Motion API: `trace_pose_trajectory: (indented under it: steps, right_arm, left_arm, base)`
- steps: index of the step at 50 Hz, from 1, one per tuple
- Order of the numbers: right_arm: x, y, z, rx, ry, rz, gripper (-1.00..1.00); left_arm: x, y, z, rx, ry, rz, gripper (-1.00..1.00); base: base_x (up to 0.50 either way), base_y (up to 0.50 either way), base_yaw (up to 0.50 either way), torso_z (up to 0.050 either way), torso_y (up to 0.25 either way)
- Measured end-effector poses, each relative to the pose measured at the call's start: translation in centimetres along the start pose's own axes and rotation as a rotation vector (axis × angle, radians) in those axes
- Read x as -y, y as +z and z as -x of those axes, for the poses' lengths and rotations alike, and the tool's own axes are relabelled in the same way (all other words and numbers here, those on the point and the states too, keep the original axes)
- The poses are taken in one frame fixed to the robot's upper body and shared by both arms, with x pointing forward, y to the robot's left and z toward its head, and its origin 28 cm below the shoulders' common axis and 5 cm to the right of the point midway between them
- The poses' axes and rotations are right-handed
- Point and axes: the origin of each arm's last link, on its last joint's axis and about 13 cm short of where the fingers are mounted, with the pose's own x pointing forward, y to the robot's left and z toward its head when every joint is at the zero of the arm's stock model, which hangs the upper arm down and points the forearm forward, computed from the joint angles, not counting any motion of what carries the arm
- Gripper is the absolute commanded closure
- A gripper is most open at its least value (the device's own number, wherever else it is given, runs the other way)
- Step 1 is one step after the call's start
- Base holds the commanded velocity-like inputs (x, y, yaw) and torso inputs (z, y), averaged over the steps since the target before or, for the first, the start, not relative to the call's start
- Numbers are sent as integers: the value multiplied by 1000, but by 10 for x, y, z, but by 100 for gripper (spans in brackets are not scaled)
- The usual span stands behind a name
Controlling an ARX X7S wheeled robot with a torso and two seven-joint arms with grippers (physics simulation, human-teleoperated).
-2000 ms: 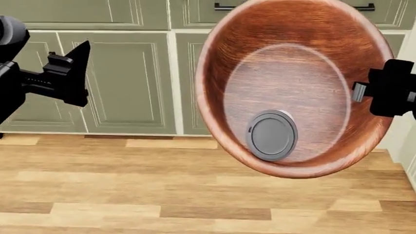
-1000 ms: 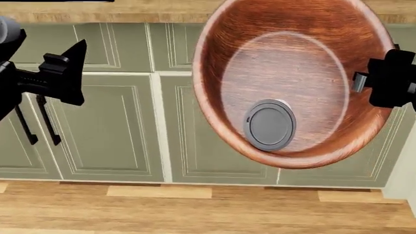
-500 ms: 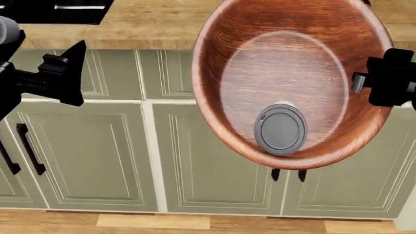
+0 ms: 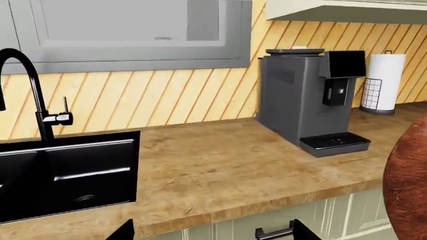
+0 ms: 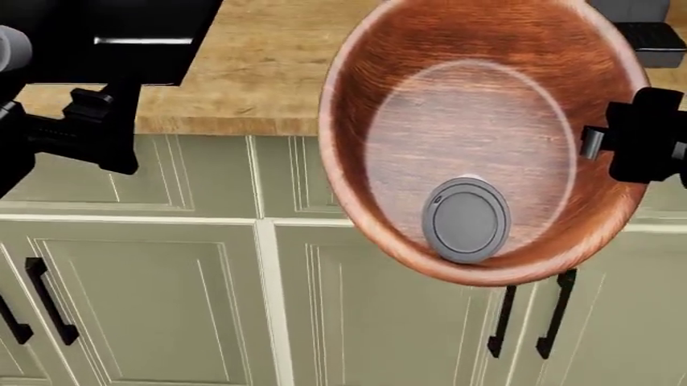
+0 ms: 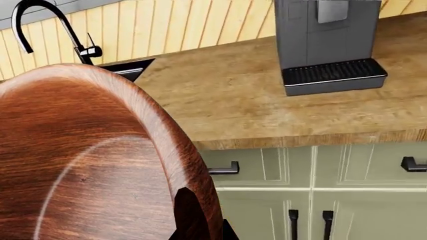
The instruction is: Place the cup inside the bowl on the dining table and move the bowl to any counter.
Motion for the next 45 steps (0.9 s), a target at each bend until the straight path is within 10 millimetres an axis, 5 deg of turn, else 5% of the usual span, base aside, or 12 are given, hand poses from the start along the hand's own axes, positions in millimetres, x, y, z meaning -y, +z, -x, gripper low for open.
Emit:
trace_pose_trajectory:
  steps: [23, 45]
  right_arm:
    - [-1, 0, 0, 0, 8, -24, 100]
    - [-2, 0, 0, 0, 12, -41, 100]
  left_arm:
    - [0, -2, 0, -4, 3, -3, -100]
    - [1, -3, 0, -3, -1, 1, -100]
  base:
    - [441, 375, 0, 0, 1]
    - [500, 1, 0, 0, 1]
